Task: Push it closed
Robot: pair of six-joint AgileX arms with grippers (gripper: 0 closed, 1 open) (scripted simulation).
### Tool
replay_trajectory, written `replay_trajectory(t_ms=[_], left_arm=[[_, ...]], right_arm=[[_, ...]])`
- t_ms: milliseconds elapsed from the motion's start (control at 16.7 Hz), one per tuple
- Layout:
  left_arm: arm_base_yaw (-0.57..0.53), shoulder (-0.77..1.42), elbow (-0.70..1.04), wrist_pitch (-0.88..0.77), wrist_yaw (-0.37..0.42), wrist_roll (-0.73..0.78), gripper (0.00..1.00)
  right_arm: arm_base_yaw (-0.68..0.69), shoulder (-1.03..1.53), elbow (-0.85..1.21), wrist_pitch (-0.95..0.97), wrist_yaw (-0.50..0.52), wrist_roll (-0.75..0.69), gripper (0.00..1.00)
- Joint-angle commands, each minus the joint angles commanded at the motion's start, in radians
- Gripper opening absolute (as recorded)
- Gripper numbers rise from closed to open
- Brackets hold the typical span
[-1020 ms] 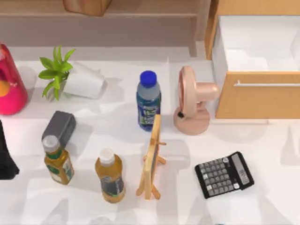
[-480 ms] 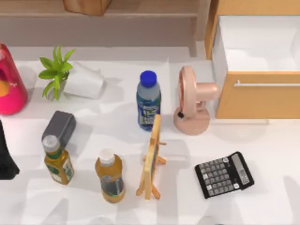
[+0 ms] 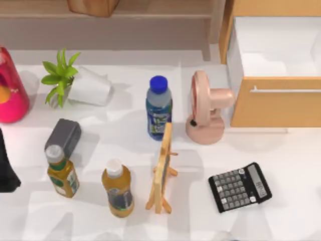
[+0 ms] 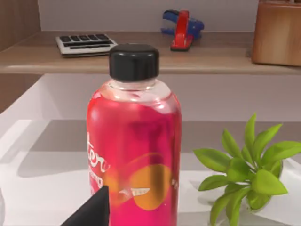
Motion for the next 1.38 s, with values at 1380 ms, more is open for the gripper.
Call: replay_trajectory(t_ms=[1380], left_arm=[[0.0,0.0,0.0,0.0,0.0,0.0,1.0]], right_arm=[[1.024,0.671,-0.259,1.193,0.85,-1.228,1.0]])
